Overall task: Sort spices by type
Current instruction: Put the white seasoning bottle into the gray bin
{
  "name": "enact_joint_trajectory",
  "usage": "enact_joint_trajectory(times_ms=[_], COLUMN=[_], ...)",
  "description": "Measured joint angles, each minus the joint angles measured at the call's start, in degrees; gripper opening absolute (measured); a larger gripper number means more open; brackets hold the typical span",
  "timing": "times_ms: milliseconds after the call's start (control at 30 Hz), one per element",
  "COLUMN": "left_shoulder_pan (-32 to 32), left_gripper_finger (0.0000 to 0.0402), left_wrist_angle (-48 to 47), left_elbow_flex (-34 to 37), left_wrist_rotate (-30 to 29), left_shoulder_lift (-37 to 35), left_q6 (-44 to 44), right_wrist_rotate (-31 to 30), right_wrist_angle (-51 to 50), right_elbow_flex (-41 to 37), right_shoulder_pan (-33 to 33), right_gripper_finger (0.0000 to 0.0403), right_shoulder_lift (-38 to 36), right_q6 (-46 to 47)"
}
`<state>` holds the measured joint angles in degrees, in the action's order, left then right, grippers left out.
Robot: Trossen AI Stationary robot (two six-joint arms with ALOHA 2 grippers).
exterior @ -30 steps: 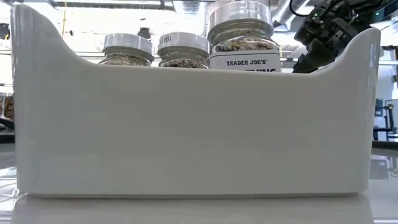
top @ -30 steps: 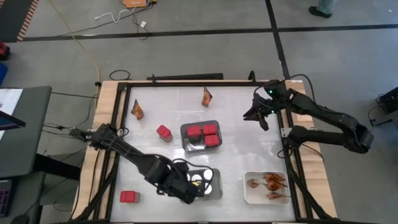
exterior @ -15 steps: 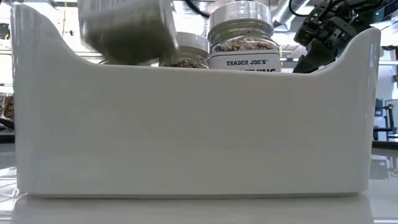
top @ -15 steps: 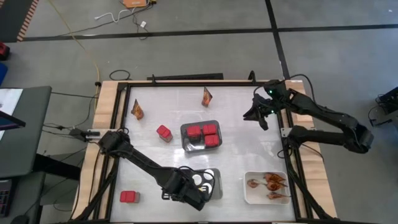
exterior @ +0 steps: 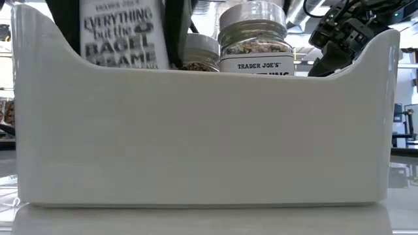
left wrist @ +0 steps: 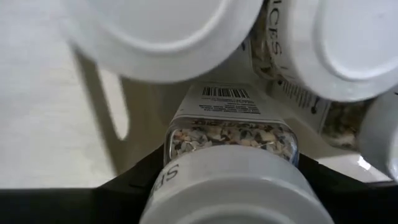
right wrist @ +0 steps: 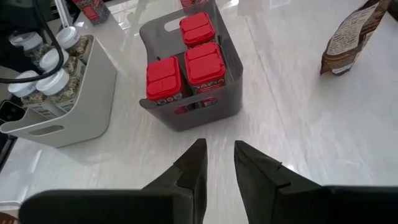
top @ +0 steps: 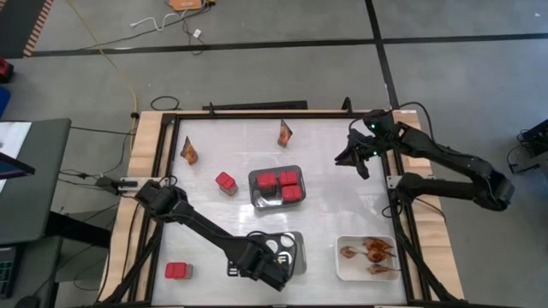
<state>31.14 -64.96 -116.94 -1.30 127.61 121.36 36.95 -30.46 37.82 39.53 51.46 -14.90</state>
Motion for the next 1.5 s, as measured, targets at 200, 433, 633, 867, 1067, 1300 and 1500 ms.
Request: enact_joint_trajectory(times_ms=[200,433,633,867,1067,1300,1500], left_shoulder_pan=[-0.35,-0.37,-0.37,-0.42,-0.42,-0.42,-0.44], left_gripper_finger=[0.0212,0.0213,0.0214,0.0214,0.0214,0.0223,0.0259], left_wrist_angle=[0.07,-1.04,0.53,1.08,1.64,1.81,3.5], left_elbow_flex=[0.02,0.02,2.01,1.92,1.92,1.92,1.92], left_wrist_rotate=[-2.84,-3.5,-3.52,-4.26,-4.26,-4.24,-4.2], left_shoulder_lift=[1.01,0.98,1.01,1.75,1.84,1.84,1.84], left_q6=[1.69,3.37,3.39,2.61,1.57,0.96,-1.71], right_wrist_rotate=[0.02,0.02,0.02,0.02,0.02,0.03,0.04], right_wrist_angle=[-0.35,-0.42,-0.42,-0.42,-0.42,-0.4,-0.42], right_elbow_flex=[0.0,0.0,0.0,0.0,0.0,0.0,0.0], right_shoulder_pan=[0.0,-0.02,-0.02,0.0,-0.01,0.0,-0.01], right_gripper_finger=[0.0108,0.0108,0.0108,0.0108,0.0108,0.0108,0.0108], right_shoulder_lift=[0.0,0.0,0.0,0.0,0.0,0.0,0.0], right_q6=[-0.04,-0.12,-0.13,-0.13,-0.11,-0.11,-0.09])
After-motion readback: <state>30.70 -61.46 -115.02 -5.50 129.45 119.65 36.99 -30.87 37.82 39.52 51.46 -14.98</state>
